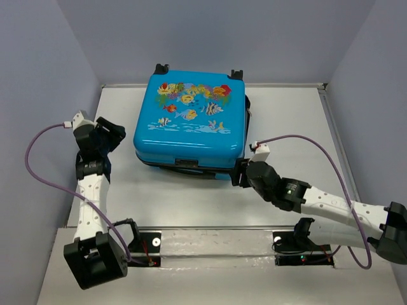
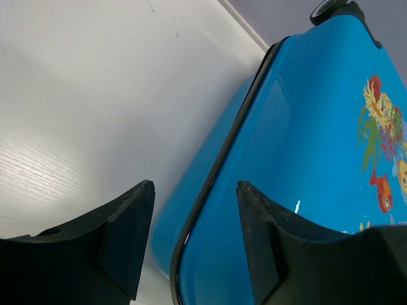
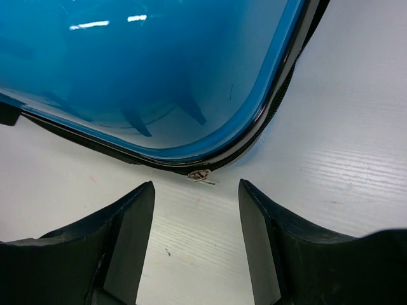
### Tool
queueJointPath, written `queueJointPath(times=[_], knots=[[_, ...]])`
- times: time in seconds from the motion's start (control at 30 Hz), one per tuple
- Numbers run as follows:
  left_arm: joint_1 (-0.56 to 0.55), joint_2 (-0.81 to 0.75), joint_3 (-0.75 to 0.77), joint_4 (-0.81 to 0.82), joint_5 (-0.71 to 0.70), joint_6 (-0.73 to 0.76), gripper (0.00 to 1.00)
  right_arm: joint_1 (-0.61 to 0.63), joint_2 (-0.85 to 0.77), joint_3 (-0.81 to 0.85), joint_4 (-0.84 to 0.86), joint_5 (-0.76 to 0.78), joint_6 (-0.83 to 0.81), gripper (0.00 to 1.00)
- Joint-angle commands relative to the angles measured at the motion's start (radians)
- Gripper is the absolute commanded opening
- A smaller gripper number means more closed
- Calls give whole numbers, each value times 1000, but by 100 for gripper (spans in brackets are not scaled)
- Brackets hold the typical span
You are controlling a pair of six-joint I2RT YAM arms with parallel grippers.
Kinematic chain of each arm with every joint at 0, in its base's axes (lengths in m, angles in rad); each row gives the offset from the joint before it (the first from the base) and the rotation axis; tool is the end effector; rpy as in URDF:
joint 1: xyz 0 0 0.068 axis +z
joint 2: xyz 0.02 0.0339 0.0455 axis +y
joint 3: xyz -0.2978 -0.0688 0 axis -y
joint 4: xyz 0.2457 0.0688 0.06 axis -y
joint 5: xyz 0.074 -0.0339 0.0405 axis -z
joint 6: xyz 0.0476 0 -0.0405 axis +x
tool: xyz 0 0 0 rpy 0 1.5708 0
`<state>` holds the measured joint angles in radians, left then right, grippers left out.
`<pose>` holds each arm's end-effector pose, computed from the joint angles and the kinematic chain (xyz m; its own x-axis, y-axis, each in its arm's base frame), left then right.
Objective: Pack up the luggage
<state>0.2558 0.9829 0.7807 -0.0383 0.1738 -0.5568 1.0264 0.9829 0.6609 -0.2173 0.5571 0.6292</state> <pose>0.2197 0.0490 0.3419 -0.1498 -0.5772 -0.8027 -0.1954 0.8132 -0.5482 0.1277 0.1624 0.2817 -0.5041 0.1319 -0.8535 -0.2406 0.9277 0.2854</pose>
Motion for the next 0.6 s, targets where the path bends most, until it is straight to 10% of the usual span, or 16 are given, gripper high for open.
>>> queueJointPath(times=[0.0,0.57], knots=[[16,11,-35,136,92,-51,66,-9,46,22,62,-43,-36,60],[-199,96,-136,227,153,-92,64,-29,180,20,128,161,3,43]])
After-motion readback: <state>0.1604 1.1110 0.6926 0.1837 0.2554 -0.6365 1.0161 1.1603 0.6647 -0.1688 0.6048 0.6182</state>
